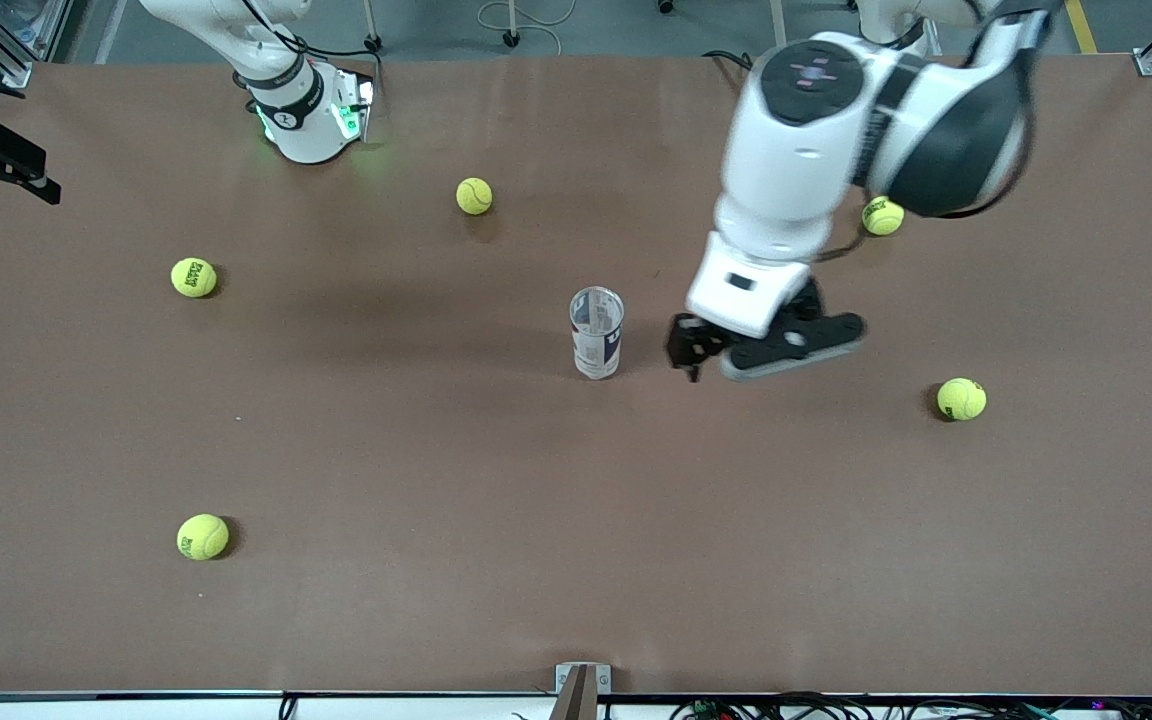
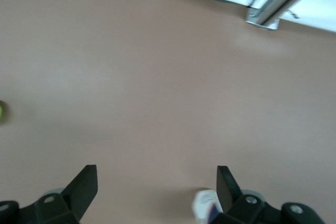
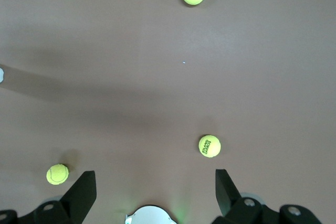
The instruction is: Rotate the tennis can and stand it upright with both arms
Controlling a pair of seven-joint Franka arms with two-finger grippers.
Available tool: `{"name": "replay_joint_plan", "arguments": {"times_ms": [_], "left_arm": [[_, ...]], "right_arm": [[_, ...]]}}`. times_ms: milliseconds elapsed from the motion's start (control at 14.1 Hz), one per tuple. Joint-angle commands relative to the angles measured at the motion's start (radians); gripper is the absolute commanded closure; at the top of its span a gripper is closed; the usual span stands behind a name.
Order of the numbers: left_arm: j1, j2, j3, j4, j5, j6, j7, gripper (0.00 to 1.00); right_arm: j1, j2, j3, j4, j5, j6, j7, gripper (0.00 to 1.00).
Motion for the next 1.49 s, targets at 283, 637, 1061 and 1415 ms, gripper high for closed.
{"name": "replay_joint_plan", "arguments": {"times_ms": [283,637,1061,1415], "left_arm": [[0.237,-0.146,-0.012,-0.058,-0.105,-0.127,0.380,0.00],[0.398,-0.207,-0.012,-0.058,-0.172,-0.190,0.613,0.00],[0.480,-0.217,-0.008,-0.053,-0.177,-0.202,0.757,0.00],[0.478,-0.220,-0.003,-0.047,-0.160,-0.242,0.753,0.00]], "right_arm": [[-0.009,-0.036,-0.001,-0.036,0.030,-0.006,0.120,0.00],[-0.007,-0.035,0.001,-0.036,0.026,0.002,0.111,0.00],[-0.003,-0.035,0.002,-0.036,0.017,0.012,0.108,0.00],[-0.003,-0.035,0.002,-0.037,0.009,0.034,0.080,0.00]]}}
